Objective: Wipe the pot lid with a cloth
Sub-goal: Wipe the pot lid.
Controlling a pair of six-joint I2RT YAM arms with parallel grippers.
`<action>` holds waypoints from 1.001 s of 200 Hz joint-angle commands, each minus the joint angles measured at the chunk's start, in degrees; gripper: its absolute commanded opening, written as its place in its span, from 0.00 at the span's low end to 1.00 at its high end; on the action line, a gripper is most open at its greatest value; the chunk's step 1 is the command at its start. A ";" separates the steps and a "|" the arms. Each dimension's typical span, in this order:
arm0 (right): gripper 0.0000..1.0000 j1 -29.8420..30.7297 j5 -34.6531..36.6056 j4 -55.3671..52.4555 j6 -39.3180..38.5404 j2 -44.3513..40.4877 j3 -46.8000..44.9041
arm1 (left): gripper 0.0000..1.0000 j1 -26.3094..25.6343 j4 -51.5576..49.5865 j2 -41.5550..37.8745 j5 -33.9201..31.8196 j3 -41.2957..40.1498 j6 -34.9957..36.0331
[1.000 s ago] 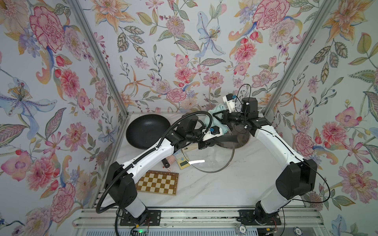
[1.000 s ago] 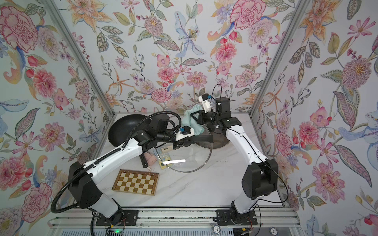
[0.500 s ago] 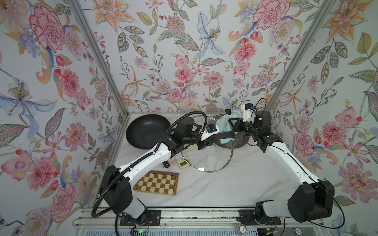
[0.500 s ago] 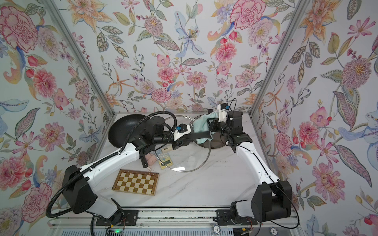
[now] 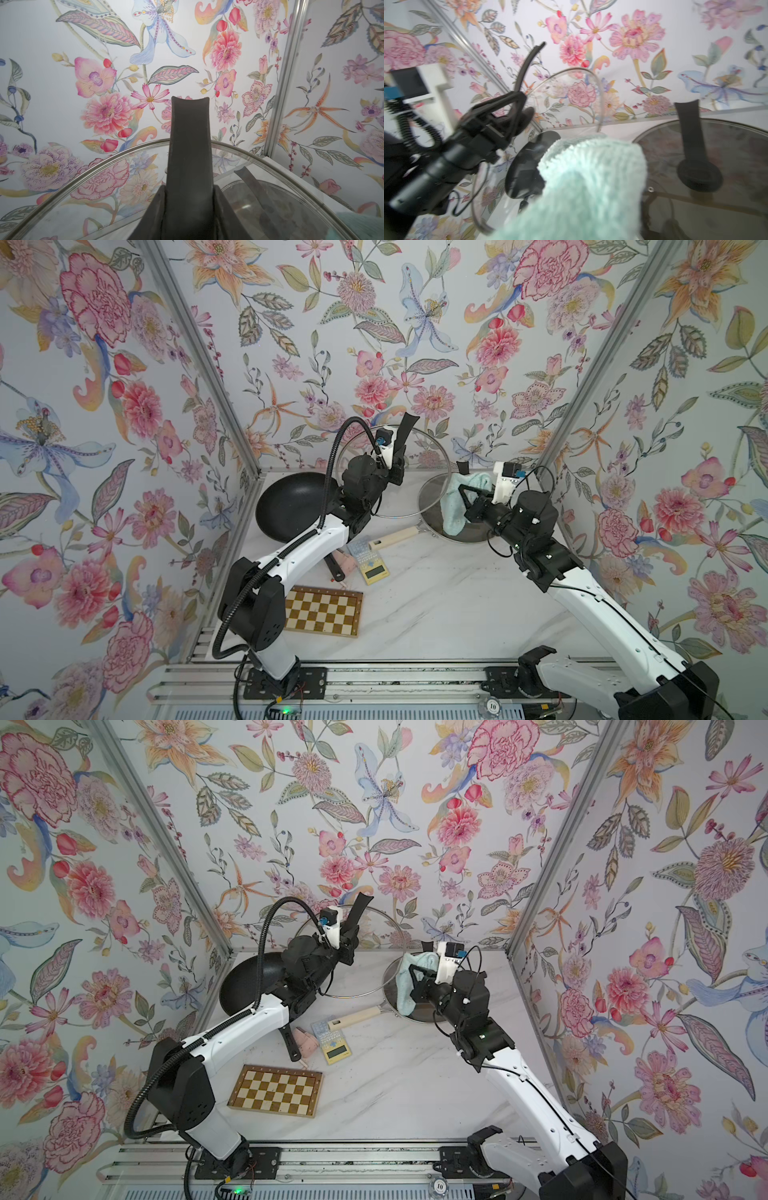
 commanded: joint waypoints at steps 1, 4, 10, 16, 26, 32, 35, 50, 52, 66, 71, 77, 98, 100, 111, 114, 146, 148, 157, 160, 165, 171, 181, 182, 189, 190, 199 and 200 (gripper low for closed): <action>0.00 6.01 3.74 6.98 -4.39 4.11 5.15 | 0.00 -0.87 11.80 -0.65 -5.66 4.59 -3.58; 0.00 6.61 3.75 7.29 -5.10 4.79 6.14 | 0.00 -0.99 12.05 -0.64 -5.90 4.53 -3.69; 0.00 8.81 4.26 7.49 -6.82 6.12 7.90 | 0.00 -1.17 12.63 -0.74 -6.21 4.26 -3.88; 0.00 10.26 5.54 7.56 -8.13 7.62 9.54 | 0.00 -1.28 13.16 -0.87 -6.09 4.08 -4.11; 0.00 11.54 6.61 7.80 -10.28 10.10 11.91 | 0.00 -1.53 13.67 -1.23 -6.17 3.76 -4.78; 0.00 11.85 7.67 7.73 -10.68 11.77 13.02 | 0.00 -1.67 13.83 -1.56 -6.10 3.54 -5.23; 0.00 11.90 8.54 7.71 -10.52 12.65 13.49 | 0.00 -1.66 13.90 -1.71 -5.92 3.51 -5.44; 0.00 11.88 11.65 8.46 -8.45 16.93 14.52 | 0.00 -1.98 14.71 -2.89 -6.68 2.41 -6.53; 0.00 11.90 12.47 8.45 -7.89 17.50 14.55 | 0.00 -1.98 15.00 -3.15 -6.85 2.17 -6.64; 0.00 11.64 15.32 8.78 -4.16 20.98 14.41 | 0.00 -2.06 18.81 -5.13 -8.36 -0.67 -7.66; 0.00 11.64 16.15 8.56 -2.44 22.12 14.36 | 0.00 -2.06 20.60 -5.90 -9.56 -1.88 -8.20; 0.00 11.42 16.21 8.16 -0.42 23.35 14.36 | 0.00 -2.09 22.84 -6.62 -10.73 -3.22 -8.57; 0.00 11.54 12.60 9.43 4.04 26.31 13.59 | 0.00 -1.98 31.39 -9.81 -14.24 -7.48 -8.43; 0.00 11.61 12.38 9.48 4.13 26.57 13.57 | 0.00 -1.98 32.00 -9.92 -14.61 -7.80 -8.37; 0.00 12.29 11.75 9.44 4.28 27.73 13.49 | 0.00 -1.88 36.22 -10.24 -16.45 -9.19 -8.36; 0.00 12.38 11.47 9.56 4.25 27.95 13.46 | 0.00 -1.89 37.30 -10.24 -16.93 -9.54 -8.21; 0.00 13.12 7.60 12.86 5.73 30.40 11.86 | 0.00 -1.59 50.14 -8.96 -22.23 -11.73 -6.18; 0.00 13.13 7.41 12.98 5.78 30.55 11.86 | 0.00 -1.44 50.62 -8.89 -22.41 -11.74 -6.18; 0.00 13.62 6.78 13.31 5.71 30.98 11.64 | 0.00 -1.03 52.14 -8.51 -22.79 -11.31 -6.18; 0.00 13.78 6.62 13.35 5.71 31.15 11.64 | 0.00 -0.87 52.46 -8.37 -22.96 -11.13 -6.10; 0.00 14.02 6.26 13.36 5.66 31.35 11.56 | 0.00 -0.69 53.22 -8.09 -23.22 -10.83 -5.85; 0.00 14.20 5.95 13.45 5.68 31.59 11.40 | 0.00 -0.42 54.31 -7.83 -23.42 -10.55 -5.51; 0.00 14.48 5.61 13.69 5.69 31.74 11.15 | 0.00 0.04 56.00 -7.68 -24.29 -10.23 -5.00; 0.00 14.47 5.63 13.70 5.72 31.75 11.13 | 0.00 0.08 56.10 -7.69 -24.43 -10.18 -4.98; 0.00 14.51 5.63 13.83 6.48 31.67 10.87 | 0.00 0.53 56.78 -7.64 -25.11 -9.99 -5.31; 0.00 14.52 5.59 13.83 6.64 31.66 10.81 | 0.00 0.64 56.84 -7.62 -25.11 -9.93 -5.39; 0.00 14.54 5.43 14.89 6.98 31.32 10.24 | 0.00 1.45 57.34 -7.69 -25.48 -9.86 -6.71; 0.00 14.54 5.41 15.00 6.98 31.27 10.19 | 0.00 1.49 57.38 -7.69 -25.55 -9.86 -6.89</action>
